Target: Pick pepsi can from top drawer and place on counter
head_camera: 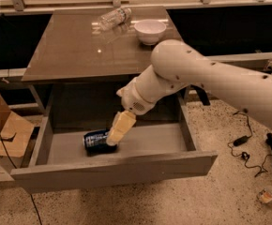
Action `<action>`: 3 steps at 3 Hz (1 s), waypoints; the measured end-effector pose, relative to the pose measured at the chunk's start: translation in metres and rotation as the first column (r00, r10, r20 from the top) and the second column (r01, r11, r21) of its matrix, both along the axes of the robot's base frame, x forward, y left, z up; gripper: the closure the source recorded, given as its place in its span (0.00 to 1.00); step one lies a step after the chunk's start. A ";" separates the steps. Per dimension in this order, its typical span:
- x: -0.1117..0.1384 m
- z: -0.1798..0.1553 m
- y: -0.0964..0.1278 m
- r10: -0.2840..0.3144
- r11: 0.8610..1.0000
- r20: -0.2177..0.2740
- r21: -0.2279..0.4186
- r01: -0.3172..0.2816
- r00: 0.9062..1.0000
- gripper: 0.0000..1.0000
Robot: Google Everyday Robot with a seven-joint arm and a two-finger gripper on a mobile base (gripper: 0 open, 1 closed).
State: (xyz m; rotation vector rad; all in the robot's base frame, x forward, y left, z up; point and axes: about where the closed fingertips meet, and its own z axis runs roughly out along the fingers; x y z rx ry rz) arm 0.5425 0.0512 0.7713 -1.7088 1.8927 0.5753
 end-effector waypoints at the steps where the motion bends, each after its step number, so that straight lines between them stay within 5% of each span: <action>1: 0.018 -0.035 0.031 0.005 0.999 -0.019 0.037 -0.004 1.000 0.00; 3: 0.042 -0.117 0.060 -0.025 0.995 -0.098 0.095 0.034 0.995 0.00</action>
Offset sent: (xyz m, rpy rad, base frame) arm 0.0566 0.0758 -0.1082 0.1175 0.0663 -0.0113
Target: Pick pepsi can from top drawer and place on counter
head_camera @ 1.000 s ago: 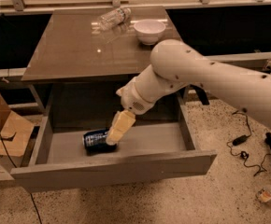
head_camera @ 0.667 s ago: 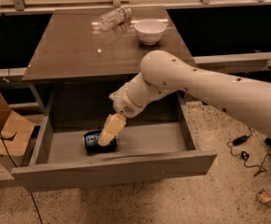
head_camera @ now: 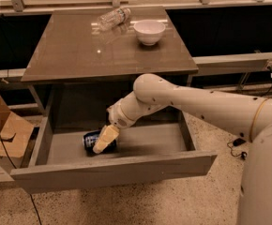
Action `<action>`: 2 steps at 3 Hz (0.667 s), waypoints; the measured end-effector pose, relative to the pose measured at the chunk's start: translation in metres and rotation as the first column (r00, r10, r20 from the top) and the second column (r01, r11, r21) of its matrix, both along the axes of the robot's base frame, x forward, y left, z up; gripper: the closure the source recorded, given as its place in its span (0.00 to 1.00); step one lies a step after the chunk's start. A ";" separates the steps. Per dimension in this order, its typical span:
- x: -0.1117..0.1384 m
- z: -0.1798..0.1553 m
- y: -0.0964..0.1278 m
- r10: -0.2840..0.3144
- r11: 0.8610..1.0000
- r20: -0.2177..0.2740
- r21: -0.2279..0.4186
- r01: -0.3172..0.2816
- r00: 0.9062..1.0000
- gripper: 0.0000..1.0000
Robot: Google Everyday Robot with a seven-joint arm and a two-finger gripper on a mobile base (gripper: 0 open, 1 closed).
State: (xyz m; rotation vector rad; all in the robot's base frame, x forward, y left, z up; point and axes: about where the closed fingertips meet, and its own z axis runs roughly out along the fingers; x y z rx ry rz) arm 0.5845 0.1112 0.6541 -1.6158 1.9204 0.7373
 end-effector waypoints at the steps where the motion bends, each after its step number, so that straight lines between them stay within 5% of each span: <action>1: -0.015 -0.042 0.012 0.012 1.000 -0.073 0.009 -0.012 0.997 0.08; 2: -0.029 -0.058 0.015 0.020 1.000 -0.115 0.003 -0.020 0.993 0.27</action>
Offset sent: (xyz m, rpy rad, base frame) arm -0.0430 0.0146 -0.0754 -0.0071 0.1600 0.0227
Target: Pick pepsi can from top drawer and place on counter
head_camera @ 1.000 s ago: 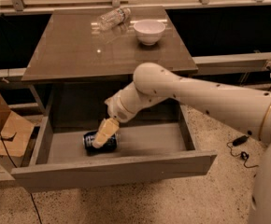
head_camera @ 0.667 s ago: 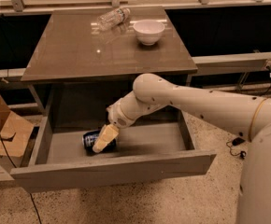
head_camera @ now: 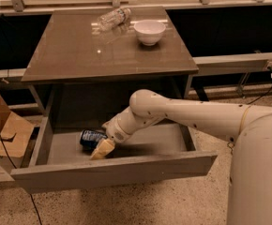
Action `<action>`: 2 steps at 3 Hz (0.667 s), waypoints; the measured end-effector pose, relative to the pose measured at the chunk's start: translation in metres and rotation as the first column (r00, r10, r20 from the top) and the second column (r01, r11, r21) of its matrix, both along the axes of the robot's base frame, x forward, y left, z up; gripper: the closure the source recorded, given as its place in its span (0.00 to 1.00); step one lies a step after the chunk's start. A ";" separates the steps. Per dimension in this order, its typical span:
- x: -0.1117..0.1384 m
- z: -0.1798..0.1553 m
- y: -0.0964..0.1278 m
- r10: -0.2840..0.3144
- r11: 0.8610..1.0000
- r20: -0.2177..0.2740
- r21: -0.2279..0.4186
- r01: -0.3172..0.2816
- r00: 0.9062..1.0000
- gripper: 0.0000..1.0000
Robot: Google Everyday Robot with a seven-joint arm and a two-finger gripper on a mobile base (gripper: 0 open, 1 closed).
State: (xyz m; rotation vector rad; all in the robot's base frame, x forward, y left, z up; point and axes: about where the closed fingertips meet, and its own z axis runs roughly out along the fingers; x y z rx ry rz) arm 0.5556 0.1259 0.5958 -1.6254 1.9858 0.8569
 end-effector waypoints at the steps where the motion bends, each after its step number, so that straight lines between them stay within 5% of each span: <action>1: -0.003 0.003 -0.001 -0.001 1.000 -0.004 -0.003 0.001 1.000 0.50; 2: -0.003 0.007 -0.001 -0.002 1.000 -0.004 -0.002 0.002 1.000 0.73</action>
Offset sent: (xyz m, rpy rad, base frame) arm -0.0209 -0.0323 0.0905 0.0115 -0.1138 -0.0596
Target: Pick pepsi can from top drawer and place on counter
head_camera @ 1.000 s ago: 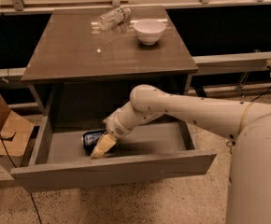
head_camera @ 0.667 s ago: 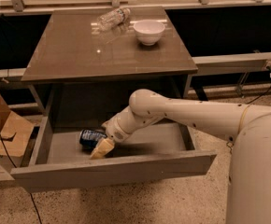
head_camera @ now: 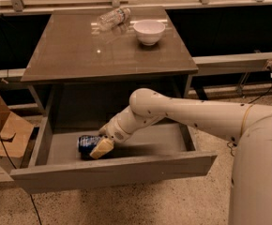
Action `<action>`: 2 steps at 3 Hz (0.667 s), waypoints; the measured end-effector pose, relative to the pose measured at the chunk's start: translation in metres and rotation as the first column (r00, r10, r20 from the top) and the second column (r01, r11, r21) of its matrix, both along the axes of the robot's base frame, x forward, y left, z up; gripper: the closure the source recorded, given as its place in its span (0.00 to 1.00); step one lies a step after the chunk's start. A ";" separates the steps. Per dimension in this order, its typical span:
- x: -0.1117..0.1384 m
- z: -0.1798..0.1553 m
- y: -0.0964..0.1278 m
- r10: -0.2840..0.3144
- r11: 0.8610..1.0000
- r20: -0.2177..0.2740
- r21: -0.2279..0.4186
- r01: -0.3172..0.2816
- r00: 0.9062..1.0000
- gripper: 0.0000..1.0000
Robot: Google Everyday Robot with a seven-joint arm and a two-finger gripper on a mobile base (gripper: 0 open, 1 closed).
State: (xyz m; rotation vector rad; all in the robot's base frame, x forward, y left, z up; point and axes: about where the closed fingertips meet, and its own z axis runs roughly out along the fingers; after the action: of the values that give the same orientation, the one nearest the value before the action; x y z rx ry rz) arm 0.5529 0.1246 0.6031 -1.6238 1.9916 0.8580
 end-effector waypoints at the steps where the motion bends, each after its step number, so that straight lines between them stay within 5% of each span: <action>1: -0.010 0.036 -0.005 -0.021 0.999 0.047 0.043 0.019 0.999 0.97; 2: -0.018 0.103 -0.032 -0.077 0.990 0.134 0.124 0.060 0.988 1.00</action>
Offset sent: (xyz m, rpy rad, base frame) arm -0.0256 -0.0723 0.1863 0.2140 -0.2526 -0.1408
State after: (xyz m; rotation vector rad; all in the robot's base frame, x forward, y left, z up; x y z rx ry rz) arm 0.5350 0.0927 0.7058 -1.4965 1.8535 0.8009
